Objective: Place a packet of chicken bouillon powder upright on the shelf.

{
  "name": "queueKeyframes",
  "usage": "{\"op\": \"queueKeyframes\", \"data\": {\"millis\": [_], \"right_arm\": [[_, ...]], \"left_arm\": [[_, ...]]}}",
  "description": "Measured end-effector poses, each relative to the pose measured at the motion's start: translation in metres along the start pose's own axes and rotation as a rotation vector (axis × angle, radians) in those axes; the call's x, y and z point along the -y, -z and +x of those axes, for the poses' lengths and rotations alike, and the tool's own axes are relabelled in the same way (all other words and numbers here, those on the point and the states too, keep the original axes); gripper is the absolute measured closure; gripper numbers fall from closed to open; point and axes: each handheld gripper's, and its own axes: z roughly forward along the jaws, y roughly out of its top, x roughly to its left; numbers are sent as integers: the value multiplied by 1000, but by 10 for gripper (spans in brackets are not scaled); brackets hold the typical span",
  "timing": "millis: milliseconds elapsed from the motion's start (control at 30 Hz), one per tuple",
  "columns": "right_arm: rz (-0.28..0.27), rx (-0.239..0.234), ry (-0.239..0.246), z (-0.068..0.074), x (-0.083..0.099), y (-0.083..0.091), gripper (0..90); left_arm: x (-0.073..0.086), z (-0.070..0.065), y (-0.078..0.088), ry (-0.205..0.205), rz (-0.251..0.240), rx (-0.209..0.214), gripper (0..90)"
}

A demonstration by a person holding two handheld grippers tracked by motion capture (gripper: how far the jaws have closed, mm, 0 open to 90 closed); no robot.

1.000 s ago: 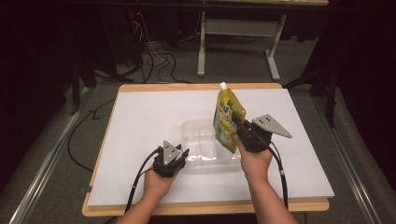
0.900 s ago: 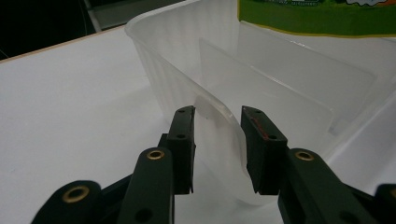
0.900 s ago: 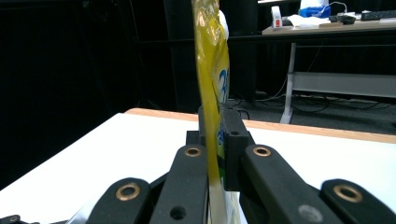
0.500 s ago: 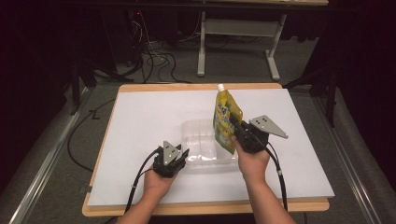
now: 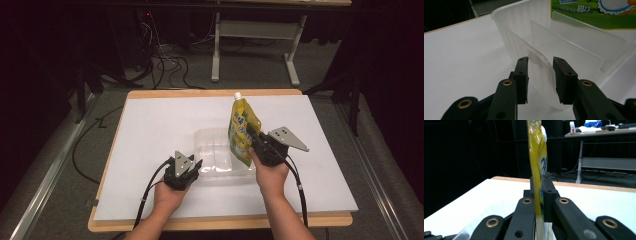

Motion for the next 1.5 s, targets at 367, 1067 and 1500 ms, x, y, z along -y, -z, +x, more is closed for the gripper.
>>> {"op": "queueKeyframes", "data": {"millis": [367,1067,1500], "right_arm": [[-16,-10,6,0,9,0,900],[15,-16,46,2,29,0,900],[30,-26,70,0,34,4,882]], "left_arm": [[0,1,0,4,2,4,665],[-1,1,0,4,5,7,665],[-1,3,2,21,1,24,602]]}}
